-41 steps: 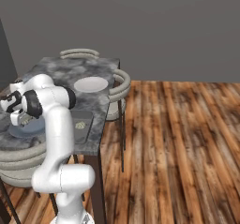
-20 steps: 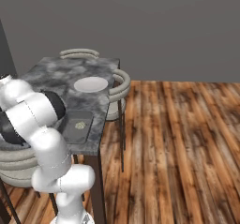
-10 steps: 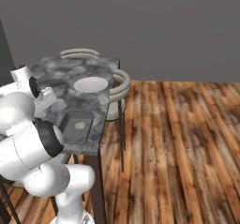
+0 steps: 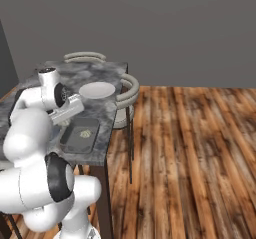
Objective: Place two dumplings into each of the tupperware containers and then place the containers in the fridge.
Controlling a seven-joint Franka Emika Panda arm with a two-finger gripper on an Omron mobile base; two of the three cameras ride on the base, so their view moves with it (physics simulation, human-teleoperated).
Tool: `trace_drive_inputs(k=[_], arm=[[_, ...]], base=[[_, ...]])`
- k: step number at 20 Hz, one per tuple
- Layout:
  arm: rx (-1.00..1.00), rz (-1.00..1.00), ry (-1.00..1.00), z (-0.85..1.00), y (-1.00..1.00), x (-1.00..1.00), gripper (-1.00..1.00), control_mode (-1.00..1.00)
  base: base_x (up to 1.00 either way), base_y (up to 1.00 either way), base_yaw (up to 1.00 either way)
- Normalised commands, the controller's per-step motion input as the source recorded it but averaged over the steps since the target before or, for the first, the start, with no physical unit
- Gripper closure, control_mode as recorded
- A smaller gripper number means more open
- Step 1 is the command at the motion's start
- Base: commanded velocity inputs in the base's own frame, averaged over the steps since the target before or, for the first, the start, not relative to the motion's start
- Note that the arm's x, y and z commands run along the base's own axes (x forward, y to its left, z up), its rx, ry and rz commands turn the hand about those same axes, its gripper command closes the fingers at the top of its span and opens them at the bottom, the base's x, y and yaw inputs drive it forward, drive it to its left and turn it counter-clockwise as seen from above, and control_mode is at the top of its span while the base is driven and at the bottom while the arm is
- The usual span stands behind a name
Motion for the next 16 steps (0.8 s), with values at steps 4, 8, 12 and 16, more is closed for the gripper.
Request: trace_drive_inputs(k=[4, 8, 12, 16], arm=[[0.15, 0.0, -0.05, -0.33, -0.34, 0.49, 1.0, -1.0], [0.06, 0.0, -0.03, -0.52, -0.04, 0.48, 1.0, -1.0], [0.0, 0.0, 0.0, -0.45, 0.02, 0.47, 1.0, -1.0], [0.0, 0.0, 0.05, -0.44, 0.18, 0.41, 1.0, -1.0]], base=[[0.0, 0.0, 0.0], [0.0, 0.0, 0.0], [0.0, 0.0, 0.0], [0.0, 0.0, 0.0]])
